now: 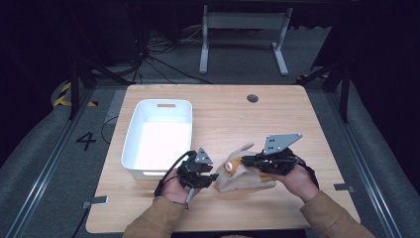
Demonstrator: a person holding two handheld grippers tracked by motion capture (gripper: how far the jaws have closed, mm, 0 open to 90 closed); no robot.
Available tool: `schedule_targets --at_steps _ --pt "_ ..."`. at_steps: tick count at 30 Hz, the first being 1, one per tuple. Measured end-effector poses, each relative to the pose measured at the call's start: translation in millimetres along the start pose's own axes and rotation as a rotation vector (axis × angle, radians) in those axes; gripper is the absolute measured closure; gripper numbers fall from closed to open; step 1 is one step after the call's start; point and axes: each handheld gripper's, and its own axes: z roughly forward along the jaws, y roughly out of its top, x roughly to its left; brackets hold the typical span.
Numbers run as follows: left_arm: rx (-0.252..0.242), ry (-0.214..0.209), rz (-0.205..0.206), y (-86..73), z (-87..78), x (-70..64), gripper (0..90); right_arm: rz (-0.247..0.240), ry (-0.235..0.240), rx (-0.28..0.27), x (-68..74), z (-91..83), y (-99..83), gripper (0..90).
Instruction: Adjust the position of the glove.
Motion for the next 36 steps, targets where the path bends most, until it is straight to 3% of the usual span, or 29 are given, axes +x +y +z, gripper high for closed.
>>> schedule_targets --at_steps 15,22,36 --pt "0.026 -0.021 0.013 0.9 8.5 -6.0 63.9 0.043 -0.003 0.121 -16.7 -2.4 -34.5 86.4" --pt "0.029 -0.032 0.017 1.3 9.8 -7.3 64.4 0.056 0.015 0.160 -19.6 1.7 -41.1 85.9" --pt "0.039 -0.049 0.036 2.7 13.8 -12.4 65.3 0.064 -0.002 0.286 -20.0 11.1 -55.0 82.8"
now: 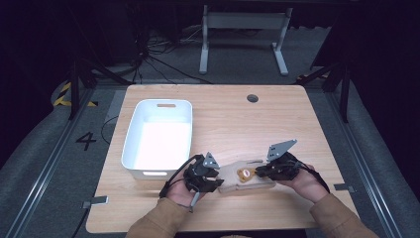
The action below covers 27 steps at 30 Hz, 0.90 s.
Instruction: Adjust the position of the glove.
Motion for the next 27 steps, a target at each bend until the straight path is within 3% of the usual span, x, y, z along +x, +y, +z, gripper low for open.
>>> schedule_targets --at_steps 8,17,23,27 --pt "0.001 -0.020 0.015 2.0 0.9 -2.3 68.4 -0.001 -0.010 0.036 2.0 7.1 -4.5 81.2" --pt "-0.011 -0.029 0.013 5.4 -0.8 -0.7 68.7 0.028 -0.019 -0.030 1.9 -5.4 -5.9 70.6" --pt "-0.026 -0.051 0.001 18.7 -7.8 -0.4 61.8 0.104 -0.049 -0.094 -2.4 -25.1 -12.5 64.6" --pt "-0.006 -0.008 0.018 29.7 -9.1 -3.8 53.4 0.165 -0.077 -0.134 -7.4 -40.5 -21.7 62.2"
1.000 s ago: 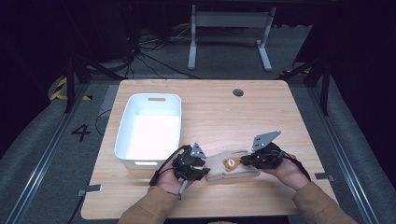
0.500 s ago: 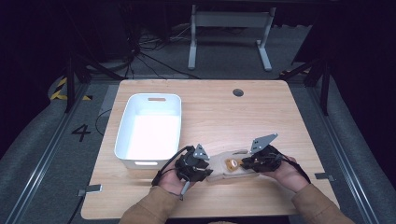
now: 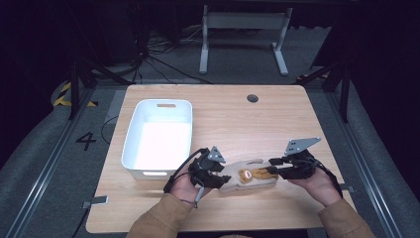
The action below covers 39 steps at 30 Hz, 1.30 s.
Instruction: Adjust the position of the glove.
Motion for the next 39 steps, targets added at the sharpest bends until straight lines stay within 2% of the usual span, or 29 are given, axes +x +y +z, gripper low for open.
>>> schedule_targets --at_steps 5,8,13,16,18,26,27,32,36,39 --pt "0.037 -0.010 -0.012 8.7 5.9 1.6 42.7 0.034 -0.017 -0.024 -3.7 -13.6 -7.3 60.0" --pt "0.034 -0.014 -0.011 12.4 9.3 3.9 39.9 0.050 -0.020 -0.028 -4.9 -19.4 -11.0 59.0" --pt "0.054 -0.024 -0.004 18.0 17.0 6.5 35.7 0.076 -0.035 -0.028 -7.3 -25.2 -16.5 57.8" --pt "0.072 -0.031 -0.002 20.4 21.2 7.0 34.7 0.076 -0.034 -0.032 -8.0 -27.5 -17.8 58.2" --pt "0.102 -0.034 0.017 22.7 23.2 7.5 34.5 0.073 -0.029 -0.034 -7.6 -28.0 -18.1 58.4" --pt "0.157 -0.040 0.038 29.1 35.6 6.5 29.8 0.070 -0.012 -0.040 -6.5 -26.8 -18.0 58.1" --pt "0.171 -0.034 0.054 29.4 37.3 6.8 28.9 0.070 -0.010 -0.038 -6.2 -26.6 -18.0 58.1" --pt "0.194 -0.040 0.048 29.0 44.6 6.1 24.1 0.076 -0.008 -0.036 -6.1 -24.5 -19.0 57.8" --pt "0.216 -0.052 0.045 28.0 50.7 7.4 16.4 0.085 0.000 -0.033 -6.0 -23.3 -19.1 57.8" --pt "0.230 -0.047 0.059 26.7 55.8 6.5 14.0 0.092 0.009 -0.035 -6.3 -23.0 -19.0 57.8"
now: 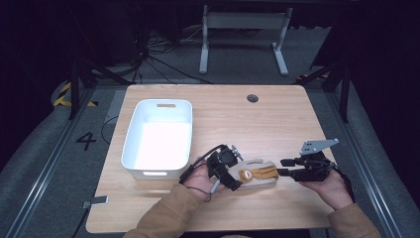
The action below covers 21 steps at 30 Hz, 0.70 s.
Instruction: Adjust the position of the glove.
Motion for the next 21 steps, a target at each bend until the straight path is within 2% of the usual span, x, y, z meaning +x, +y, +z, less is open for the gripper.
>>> schedule_targets --at_steps 4,12,17,21 --pt "0.015 0.012 0.024 1.5 6.7 -0.2 9.3 0.004 0.004 -0.006 -0.5 -0.2 0.0 57.7" --pt "0.062 0.009 0.021 3.5 21.4 2.5 3.6 0.011 0.008 -0.006 -0.4 0.6 -0.3 57.3" --pt "0.088 0.016 0.047 2.6 26.6 -1.1 4.7 0.013 0.013 -0.008 -0.6 1.2 -0.5 56.9" --pt "0.101 0.022 0.051 2.0 29.2 -3.1 5.9 0.014 0.017 -0.013 -1.1 0.9 -0.8 56.8"
